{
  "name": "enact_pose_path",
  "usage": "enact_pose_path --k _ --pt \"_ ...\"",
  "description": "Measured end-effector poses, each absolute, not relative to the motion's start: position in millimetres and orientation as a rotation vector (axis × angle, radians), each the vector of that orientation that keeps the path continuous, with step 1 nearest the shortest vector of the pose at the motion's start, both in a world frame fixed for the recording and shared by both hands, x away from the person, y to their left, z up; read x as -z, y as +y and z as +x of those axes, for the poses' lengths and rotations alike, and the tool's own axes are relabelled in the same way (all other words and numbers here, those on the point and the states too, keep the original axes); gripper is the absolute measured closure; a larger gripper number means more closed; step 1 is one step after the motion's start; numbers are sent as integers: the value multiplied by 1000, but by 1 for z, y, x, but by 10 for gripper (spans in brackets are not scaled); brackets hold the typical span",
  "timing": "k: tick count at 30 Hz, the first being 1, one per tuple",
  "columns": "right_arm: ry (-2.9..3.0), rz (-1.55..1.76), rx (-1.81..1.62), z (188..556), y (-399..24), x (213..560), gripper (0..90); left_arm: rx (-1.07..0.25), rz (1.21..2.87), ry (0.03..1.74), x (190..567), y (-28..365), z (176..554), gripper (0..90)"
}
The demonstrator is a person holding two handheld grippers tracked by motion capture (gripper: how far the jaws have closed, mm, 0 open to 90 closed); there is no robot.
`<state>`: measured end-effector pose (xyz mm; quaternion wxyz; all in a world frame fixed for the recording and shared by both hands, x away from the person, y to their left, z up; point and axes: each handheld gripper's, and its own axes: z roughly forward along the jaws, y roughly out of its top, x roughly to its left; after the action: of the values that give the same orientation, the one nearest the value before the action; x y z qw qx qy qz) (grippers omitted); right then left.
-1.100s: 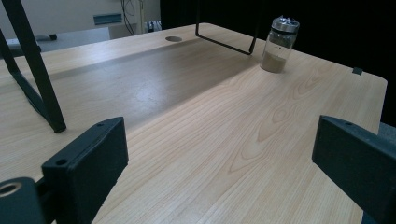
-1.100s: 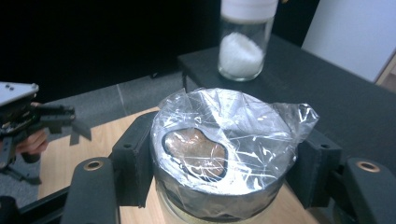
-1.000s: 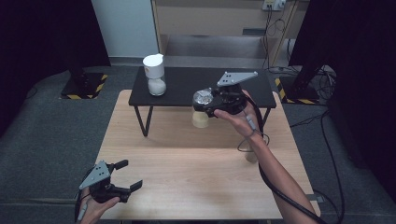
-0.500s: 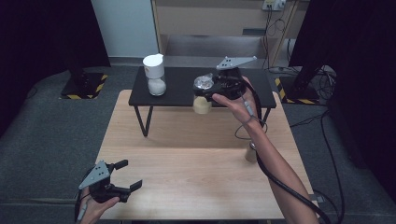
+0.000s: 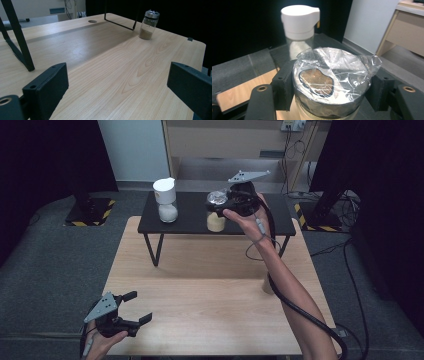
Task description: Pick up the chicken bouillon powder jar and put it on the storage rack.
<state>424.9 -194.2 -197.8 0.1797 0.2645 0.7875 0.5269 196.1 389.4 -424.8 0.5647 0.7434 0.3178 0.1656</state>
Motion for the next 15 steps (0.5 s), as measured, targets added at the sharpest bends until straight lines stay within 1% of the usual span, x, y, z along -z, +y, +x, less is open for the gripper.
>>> enact_pose_path --k 15 --pt "2156 853 -1438 438 -178 197 349 -388 1743 745 426 390 196 23"
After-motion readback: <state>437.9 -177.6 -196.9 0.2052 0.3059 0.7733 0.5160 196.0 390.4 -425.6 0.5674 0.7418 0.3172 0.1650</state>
